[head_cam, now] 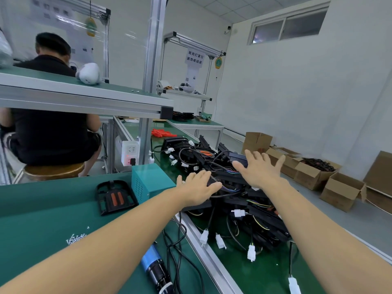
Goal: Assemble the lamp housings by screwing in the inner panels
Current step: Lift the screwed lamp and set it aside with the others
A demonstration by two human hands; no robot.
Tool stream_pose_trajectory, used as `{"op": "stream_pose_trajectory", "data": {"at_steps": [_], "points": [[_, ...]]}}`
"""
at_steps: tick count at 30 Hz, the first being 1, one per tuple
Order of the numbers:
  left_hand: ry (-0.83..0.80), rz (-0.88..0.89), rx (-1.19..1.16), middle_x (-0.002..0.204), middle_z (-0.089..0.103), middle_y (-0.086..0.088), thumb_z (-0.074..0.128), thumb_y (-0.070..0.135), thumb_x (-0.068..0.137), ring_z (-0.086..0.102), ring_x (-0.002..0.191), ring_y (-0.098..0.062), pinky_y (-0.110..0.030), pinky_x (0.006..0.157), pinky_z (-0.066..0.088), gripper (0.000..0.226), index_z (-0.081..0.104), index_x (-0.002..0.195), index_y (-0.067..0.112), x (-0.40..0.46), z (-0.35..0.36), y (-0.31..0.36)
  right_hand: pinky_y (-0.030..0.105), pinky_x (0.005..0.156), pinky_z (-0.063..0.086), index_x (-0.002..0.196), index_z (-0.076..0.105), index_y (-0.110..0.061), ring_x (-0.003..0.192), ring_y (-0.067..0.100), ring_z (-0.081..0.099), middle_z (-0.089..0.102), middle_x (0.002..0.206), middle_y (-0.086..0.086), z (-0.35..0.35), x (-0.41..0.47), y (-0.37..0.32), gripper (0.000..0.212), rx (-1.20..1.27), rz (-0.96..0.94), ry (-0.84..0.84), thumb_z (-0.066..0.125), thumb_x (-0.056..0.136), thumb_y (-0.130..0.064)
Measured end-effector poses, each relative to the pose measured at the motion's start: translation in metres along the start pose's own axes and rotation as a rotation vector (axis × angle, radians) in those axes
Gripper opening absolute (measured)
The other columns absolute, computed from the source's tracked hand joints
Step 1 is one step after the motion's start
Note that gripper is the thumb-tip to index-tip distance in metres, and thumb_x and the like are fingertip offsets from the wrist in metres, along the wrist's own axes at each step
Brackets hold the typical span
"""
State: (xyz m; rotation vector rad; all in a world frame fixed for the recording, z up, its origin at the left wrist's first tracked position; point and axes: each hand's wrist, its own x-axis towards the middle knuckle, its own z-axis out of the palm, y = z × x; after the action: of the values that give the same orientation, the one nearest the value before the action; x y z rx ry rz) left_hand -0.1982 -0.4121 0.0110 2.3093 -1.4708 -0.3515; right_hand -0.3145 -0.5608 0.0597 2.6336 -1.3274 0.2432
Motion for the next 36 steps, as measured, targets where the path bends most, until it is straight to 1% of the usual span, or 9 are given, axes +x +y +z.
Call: {"op": "stream_pose_trajectory", "data": {"at_steps": [4,8,12,16,20,28,36], "points": [[-0.024,-0.037,0.049,0.161,-0.003,0.006,0.019,0.059,0.097,-0.004,0.148,-0.02,-0.054,0.114,-0.006,0.067,0.003,0.153,0.026,-0.019,-0.006,-0.025,0.068,0.11,-0.007,0.155,0.013,-0.026,0.149,0.026,0.011,0.02,0.161,0.002,-0.007,-0.002,-0.016,0.073,-0.032,-0.012,0.005,0.012,0.095,-0.068],[-0.001,-0.067,0.066,0.161,-0.004,0.006,0.023,0.052,0.099,-0.003,0.148,-0.018,-0.054,0.114,-0.005,0.064,0.002,0.153,0.025,-0.043,-0.013,-0.053,0.068,0.111,-0.008,0.156,0.012,-0.026,0.149,0.024,0.009,0.017,0.162,0.001,-0.013,-0.01,-0.045,0.073,0.033,-0.089,-0.028,0.012,0.096,-0.068],[0.01,-0.16,0.062,0.161,-0.005,0.006,0.023,0.049,0.1,-0.005,0.148,-0.018,-0.052,0.115,-0.006,0.063,-0.001,0.153,0.024,-0.072,-0.022,-0.086,0.065,0.111,-0.011,0.157,0.007,-0.028,0.151,0.023,0.004,0.008,0.164,0.0,-0.009,-0.03,-0.099,0.074,0.135,-0.226,-0.121,0.014,0.095,-0.069],[0.042,-0.278,0.073,0.161,-0.004,0.006,0.024,0.047,0.101,-0.003,0.148,-0.018,-0.052,0.115,-0.003,0.062,0.0,0.153,0.024,-0.107,-0.029,-0.121,0.064,0.112,-0.01,0.156,0.005,-0.027,0.151,0.021,0.003,0.007,0.164,-0.001,0.005,-0.059,-0.162,0.074,0.178,-0.377,-0.151,0.016,0.096,-0.068],[0.084,-0.378,0.061,0.161,-0.003,0.006,0.024,0.047,0.101,-0.001,0.147,-0.016,-0.052,0.115,-0.001,0.061,0.001,0.153,0.024,-0.149,-0.032,-0.159,0.064,0.112,-0.01,0.156,0.003,-0.028,0.151,0.02,0.002,0.005,0.164,-0.002,0.022,-0.088,-0.224,0.075,0.2,-0.501,-0.192,0.015,0.095,-0.069],[0.137,-0.58,0.033,0.161,-0.006,0.005,0.023,0.045,0.102,-0.004,0.148,-0.016,-0.051,0.116,-0.002,0.061,-0.002,0.153,0.024,-0.234,-0.029,-0.227,0.062,0.112,-0.011,0.156,0.001,-0.029,0.151,0.02,0.001,0.003,0.165,-0.001,0.044,-0.149,-0.328,0.074,0.269,-0.697,-0.279,0.016,0.095,-0.069],[0.239,-0.756,0.045,0.161,-0.005,0.007,0.026,0.044,0.101,-0.005,0.147,-0.017,-0.051,0.116,-0.003,0.061,0.0,0.153,0.023,-0.307,-0.024,-0.295,0.061,0.112,-0.014,0.156,-0.001,-0.029,0.151,0.019,-0.002,0.002,0.165,-0.001,0.051,-0.2,-0.4,0.073,0.276,-0.822,-0.343,0.016,0.096,-0.067]]}}
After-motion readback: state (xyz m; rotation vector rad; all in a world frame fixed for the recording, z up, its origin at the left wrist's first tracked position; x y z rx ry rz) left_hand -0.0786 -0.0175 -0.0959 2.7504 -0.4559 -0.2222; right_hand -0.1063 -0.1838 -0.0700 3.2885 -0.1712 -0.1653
